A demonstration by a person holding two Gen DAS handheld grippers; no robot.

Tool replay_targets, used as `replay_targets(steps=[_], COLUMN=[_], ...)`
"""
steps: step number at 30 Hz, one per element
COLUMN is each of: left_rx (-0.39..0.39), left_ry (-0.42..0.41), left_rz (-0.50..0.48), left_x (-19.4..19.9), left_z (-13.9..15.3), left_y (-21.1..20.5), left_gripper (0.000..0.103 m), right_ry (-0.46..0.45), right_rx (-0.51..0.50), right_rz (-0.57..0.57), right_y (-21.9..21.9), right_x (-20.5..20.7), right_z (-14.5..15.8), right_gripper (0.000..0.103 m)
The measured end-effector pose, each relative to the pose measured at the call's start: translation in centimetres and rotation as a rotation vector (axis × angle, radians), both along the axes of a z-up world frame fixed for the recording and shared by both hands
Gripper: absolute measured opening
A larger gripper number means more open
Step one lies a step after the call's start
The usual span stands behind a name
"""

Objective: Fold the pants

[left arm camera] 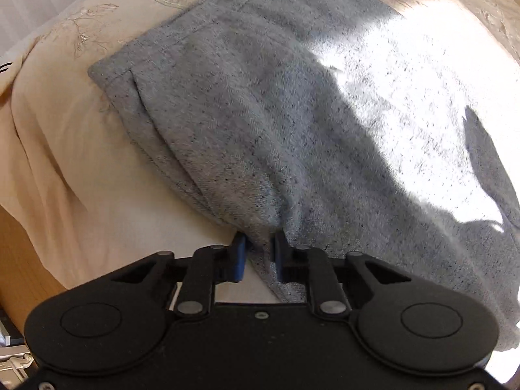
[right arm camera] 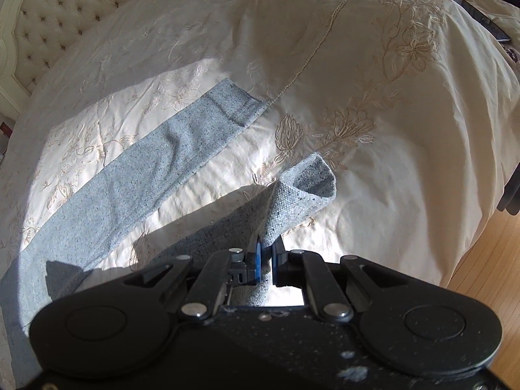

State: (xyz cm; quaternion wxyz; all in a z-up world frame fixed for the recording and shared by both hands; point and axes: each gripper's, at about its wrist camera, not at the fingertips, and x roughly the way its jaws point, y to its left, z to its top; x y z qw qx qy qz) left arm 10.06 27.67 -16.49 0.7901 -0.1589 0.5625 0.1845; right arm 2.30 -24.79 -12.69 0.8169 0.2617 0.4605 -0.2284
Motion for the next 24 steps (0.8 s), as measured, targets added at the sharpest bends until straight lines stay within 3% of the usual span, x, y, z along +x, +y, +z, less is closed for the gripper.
replay_targets(steps=[2,8,12,18,24], left_rx=[-0.033,-0.008,-0.034,-0.045,-0.036], left_ry=[-0.037,-0.136,-0.182,-0.178,-0.16], left_rz=[0.017,-0.035,-0.031,-0.051,-0.082], left_x=[0.1,2.3,4.8,9.6,14.7], left_z=[1.7,7.9,10.7,11.5,10.4], left_y=[0.4,0.3,0.6,0.3,-0.2], left_gripper=[0.011,0.01,0.01,0.01,0.01], right_ry=[-0.007,-0.044,-0.078,-0.128,-0.143], right_rx=[0.0,0.003,0.002,0.007,-0.014], right_rz=[-0.011,-0.049,-0.082,-0.138,-0.166], right_y=[-0.1,-1.4,-2.1,-2.7,-2.1], right_x=[-0.1,0.3,1.6,4.5,9.0], right_z=[0.4,2.2,3.4,4.2,3.7], right_gripper=[0.008,0.008,0.008,0.008,0.008])
